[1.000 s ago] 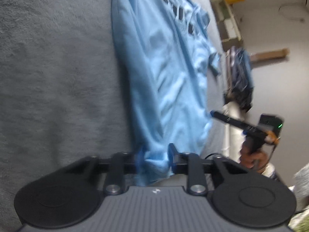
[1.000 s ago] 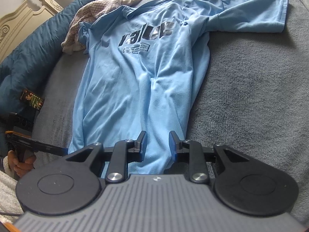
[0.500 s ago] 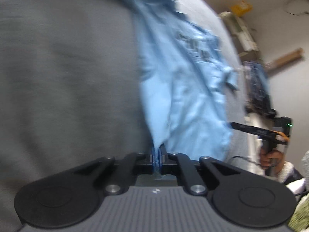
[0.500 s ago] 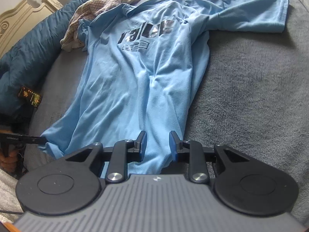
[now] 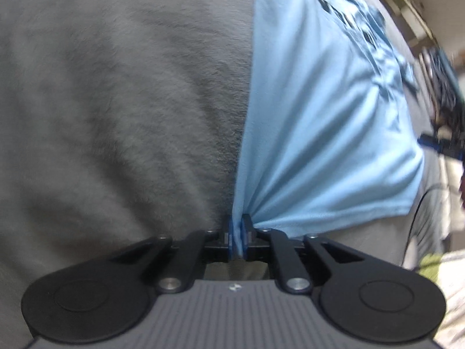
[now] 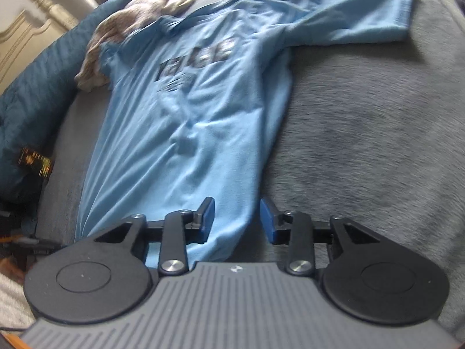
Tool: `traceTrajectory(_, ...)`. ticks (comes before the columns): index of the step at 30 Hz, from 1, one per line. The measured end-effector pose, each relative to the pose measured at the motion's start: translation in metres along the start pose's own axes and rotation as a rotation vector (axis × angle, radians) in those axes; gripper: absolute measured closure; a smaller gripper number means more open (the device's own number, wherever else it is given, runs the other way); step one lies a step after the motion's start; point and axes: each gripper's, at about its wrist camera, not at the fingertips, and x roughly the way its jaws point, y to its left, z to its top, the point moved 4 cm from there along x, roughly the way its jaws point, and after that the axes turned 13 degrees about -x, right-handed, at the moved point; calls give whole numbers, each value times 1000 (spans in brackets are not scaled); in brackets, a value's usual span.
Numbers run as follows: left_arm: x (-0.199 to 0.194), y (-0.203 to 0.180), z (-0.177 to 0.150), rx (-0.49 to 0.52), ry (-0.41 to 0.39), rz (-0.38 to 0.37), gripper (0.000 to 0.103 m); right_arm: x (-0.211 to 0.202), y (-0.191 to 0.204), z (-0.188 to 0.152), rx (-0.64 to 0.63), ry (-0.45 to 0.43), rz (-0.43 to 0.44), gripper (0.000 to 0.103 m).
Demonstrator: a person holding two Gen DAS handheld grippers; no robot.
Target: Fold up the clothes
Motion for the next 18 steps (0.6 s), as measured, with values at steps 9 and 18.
traceTrajectory(9, -57, -20, 25, 198, -276, 58, 59, 12, -4, -20, 153, 76, 164, 59)
traceTrajectory(18, -23, -84, 25, 361, -211, -146, 59, 23, 76, 38, -15, 10, 325, 89)
